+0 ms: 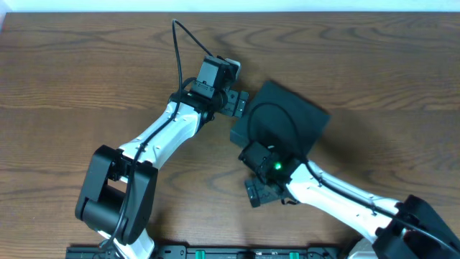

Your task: Pack container

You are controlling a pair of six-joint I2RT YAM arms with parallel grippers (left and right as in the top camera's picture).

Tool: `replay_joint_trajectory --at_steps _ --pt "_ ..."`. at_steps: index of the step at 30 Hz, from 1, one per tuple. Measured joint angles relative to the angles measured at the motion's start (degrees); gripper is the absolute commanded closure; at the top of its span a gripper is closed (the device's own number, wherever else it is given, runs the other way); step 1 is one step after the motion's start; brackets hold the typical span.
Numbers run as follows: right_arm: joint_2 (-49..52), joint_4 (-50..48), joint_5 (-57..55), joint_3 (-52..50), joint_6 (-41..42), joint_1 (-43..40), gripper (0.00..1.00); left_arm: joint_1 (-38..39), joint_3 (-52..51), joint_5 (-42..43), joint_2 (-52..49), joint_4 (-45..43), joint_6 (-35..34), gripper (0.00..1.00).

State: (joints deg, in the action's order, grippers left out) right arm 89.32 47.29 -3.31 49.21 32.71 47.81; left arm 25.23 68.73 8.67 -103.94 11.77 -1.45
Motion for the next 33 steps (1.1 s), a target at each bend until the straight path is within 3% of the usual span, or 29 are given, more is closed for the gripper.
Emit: replay_joint_trajectory --at_steps 33 --pt "0.0 -2.9 -12.2 0.0 3.5 -18.4 0.01 0.0 0.0 0.0 0.0 1.5 0.0 0.04"
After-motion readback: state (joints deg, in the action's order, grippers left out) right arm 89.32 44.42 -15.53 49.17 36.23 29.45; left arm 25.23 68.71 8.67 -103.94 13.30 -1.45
